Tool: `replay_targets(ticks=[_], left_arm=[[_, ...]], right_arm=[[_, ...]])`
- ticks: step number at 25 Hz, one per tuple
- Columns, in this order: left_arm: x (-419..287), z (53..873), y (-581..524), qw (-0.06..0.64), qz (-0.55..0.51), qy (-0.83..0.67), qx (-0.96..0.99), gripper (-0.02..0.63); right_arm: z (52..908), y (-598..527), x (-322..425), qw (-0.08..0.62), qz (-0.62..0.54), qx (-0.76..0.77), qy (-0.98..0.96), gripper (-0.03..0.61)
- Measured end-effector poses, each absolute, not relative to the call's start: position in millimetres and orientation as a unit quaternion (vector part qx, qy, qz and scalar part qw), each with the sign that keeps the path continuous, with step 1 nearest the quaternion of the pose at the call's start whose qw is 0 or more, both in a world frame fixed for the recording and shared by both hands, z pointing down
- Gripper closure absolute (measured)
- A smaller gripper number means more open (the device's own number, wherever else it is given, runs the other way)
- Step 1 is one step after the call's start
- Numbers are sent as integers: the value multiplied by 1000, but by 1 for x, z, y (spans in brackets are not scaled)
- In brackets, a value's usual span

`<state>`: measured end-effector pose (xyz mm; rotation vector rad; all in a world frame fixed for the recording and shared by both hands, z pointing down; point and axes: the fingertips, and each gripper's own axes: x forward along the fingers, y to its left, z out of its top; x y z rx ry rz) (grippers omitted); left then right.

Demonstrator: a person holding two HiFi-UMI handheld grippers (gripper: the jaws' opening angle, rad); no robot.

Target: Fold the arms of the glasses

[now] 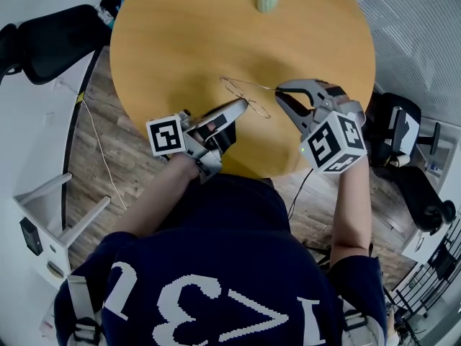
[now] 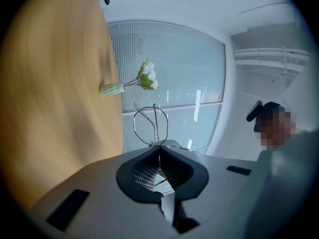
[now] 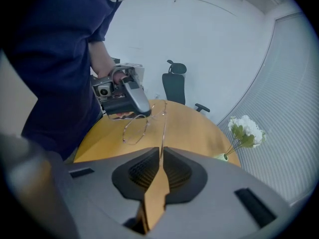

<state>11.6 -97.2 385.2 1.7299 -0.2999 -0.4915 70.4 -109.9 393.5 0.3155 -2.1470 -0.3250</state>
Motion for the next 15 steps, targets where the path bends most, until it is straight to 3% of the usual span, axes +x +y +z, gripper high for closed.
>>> replay_targets(ticks=[15], left_arm=[[12,390,-92,619,-201,-128,749,595]], right_arm=[[409,-71,62,494,-181,38,-850,514]])
